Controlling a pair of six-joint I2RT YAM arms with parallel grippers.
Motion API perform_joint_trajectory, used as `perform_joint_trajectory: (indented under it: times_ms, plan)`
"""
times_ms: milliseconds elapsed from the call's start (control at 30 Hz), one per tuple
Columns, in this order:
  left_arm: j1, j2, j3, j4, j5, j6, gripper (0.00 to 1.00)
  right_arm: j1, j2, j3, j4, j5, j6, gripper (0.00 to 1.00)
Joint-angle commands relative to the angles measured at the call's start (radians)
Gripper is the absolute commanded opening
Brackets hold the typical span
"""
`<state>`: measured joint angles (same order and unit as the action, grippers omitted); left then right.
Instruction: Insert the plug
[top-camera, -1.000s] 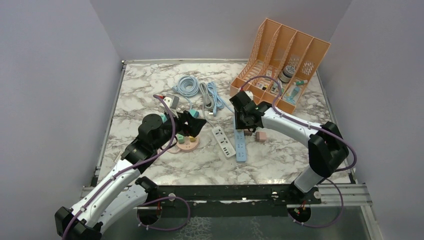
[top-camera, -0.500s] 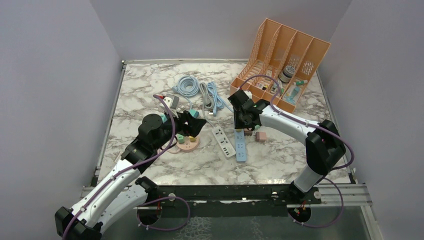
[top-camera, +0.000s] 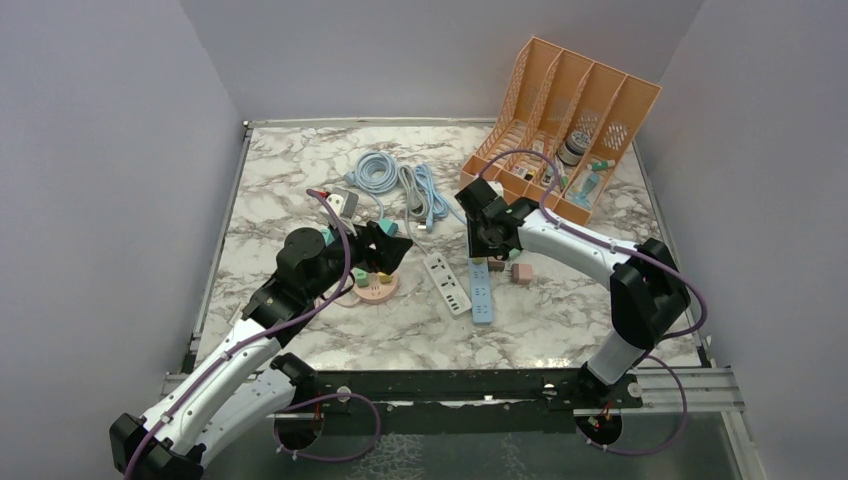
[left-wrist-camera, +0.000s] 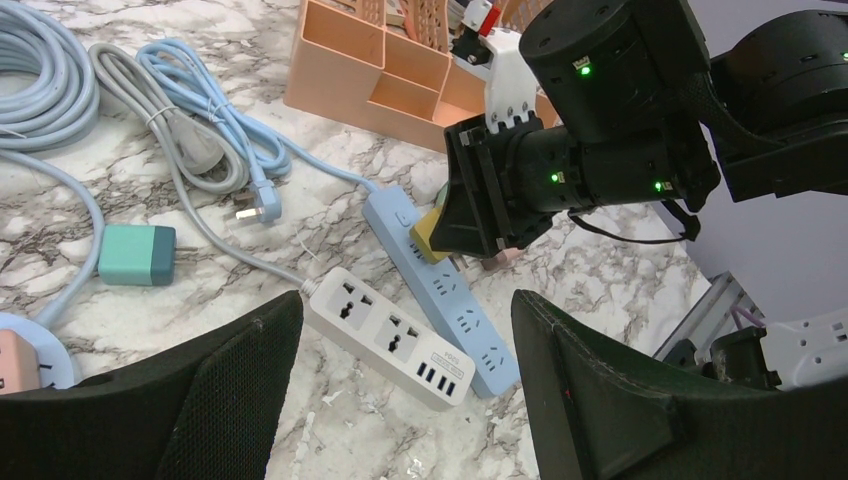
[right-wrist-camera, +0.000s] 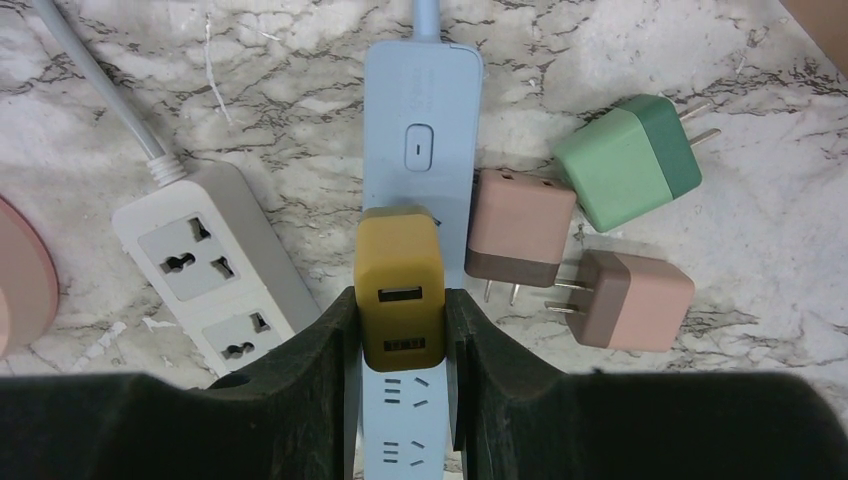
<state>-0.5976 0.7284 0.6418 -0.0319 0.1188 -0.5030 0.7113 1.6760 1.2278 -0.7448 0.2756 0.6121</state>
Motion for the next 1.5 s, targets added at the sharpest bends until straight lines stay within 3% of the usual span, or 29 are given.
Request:
perform_joint_trajectory:
  times_ms: [0, 500, 1267, 1467]
  plan:
    - [0.004, -0.012, 0.004, 0.003, -0.015, 0.001, 0.78, -0.001, 0.053, -0.016, 0.039, -0.034, 0.005, 0.01]
    - [0.004, -0.015, 0.002, -0.002, -0.022, 0.002, 0.78, -0.001, 0.082, -0.053, 0.044, 0.009, 0.037, 0.01]
    - [0.004, -0.005, 0.004, -0.005, -0.033, 0.004, 0.78, 0.030, 0.343, -0.190, 0.120, 0.091, 0.111, 0.01]
    - [0.004, 0.002, 0.007, -0.008, -0.032, 0.004, 0.78, 0.031, 0.227, -0.158, 0.127, 0.084, 0.118, 0.01]
